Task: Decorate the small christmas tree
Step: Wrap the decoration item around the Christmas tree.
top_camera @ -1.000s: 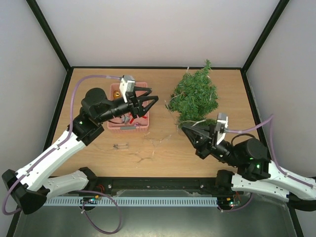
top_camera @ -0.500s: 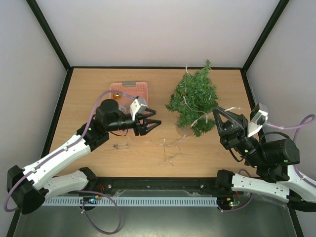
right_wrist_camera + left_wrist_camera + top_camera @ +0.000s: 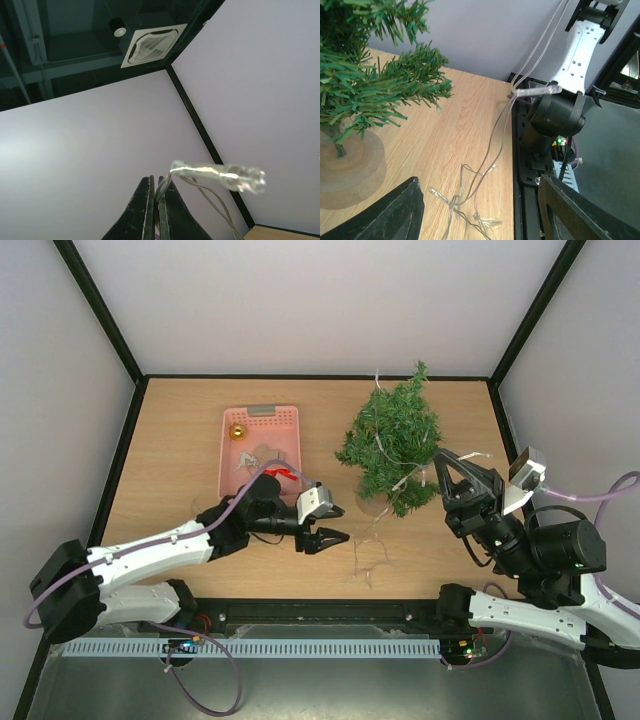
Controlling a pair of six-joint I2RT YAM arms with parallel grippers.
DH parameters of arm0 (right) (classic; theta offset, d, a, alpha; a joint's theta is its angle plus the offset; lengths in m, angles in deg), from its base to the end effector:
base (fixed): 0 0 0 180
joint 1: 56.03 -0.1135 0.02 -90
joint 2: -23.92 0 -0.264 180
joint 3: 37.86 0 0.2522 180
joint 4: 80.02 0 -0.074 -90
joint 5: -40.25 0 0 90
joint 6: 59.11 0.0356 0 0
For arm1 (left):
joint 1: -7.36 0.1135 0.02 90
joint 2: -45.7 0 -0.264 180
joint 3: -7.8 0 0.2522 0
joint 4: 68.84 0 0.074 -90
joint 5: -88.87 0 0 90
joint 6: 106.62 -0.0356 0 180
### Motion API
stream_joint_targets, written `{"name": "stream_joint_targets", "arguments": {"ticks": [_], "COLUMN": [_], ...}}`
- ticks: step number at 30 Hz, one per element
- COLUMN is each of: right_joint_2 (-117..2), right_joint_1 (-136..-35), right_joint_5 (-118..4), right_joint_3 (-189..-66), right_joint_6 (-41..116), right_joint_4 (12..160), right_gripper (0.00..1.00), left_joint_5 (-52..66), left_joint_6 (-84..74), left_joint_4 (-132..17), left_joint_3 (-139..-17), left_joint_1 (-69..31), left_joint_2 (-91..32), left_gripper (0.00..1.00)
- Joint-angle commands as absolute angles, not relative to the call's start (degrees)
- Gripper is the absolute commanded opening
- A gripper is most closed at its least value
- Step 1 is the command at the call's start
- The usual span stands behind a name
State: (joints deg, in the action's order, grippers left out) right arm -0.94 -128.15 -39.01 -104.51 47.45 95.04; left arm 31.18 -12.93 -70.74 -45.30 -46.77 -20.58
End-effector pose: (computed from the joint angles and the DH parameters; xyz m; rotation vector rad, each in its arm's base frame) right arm 0.0234 0.0510 0.4579 -0.3014 0.9776 1.3372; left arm 0.1378 -0.2230 0.2773 1.1882 1.4892 -1.2050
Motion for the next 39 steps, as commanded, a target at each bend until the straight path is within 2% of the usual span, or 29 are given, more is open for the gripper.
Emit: {"name": "stream_joint_targets", "arguments": {"ticks": [1,6,16,23,26,28,32,34,36,39], "right_joint_2": [-0.9,-0.9,-0.9,-0.9,-0.5,-0.4,-0.1,-0.1,-0.1,0.8], "right_joint_1": [-128.2,-128.2,-128.2,-128.2,-128.2,-128.2,-128.2,-128.2,-128.2,-128.2], "right_joint_5": [-38.2,-37.7,-38.4,-39.7,-39.8,-39.8,-39.7,-39.6,-39.2,-39.3], "right_joint_3": [-105.9,-105.9,-106.7,-106.9,-106.7,-106.6,-106.2,-105.9,-105.5,-104.4], "right_joint_6": [46.3,45.8,45.1,44.9,44.9,44.9,44.7,44.5,44.6,45.6], "right_joint_4": [98.0,98.8,98.3,98.2,98.3,98.4,98.1,97.3,95.7,93.4], "right_gripper": [0.02,0.02,0.02,0.02,0.02,0.02,0.02,0.02,0.02,0.02], "left_joint_5": [30.8,31.7,21.0,21.3,22.5,23.2,23.8,24.3,24.3,23.8], "left_joint_6": [-15.5,-15.9,-30.8,-35.3,-36.5,-37.2,-37.5,-36.9,-35.8,-31.8], "left_joint_4": [-77.7,-79.7,-57.9,-58.2,-58.3,-57.9,-57.4,-57.5,-57.6,-61.0], "left_joint_3": [-44.3,-45.2,-46.6,-48.5,-49.4,-49.9,-50.5,-50.7,-50.9,-50.0], "left_joint_1": [-48.0,-49.0,-48.5,-47.4,-47.1,-47.0,-47.0,-46.9,-46.7,-46.2], "left_joint_2": [-23.4,-26.8,-23.4,-28.5,-30.8,-32.0,-32.0,-30.9,-29.4,-26.2], "left_gripper": [0.64,0.64,0.65,0.65,0.61,0.55,0.21,0.11,0.04,0.03]}}
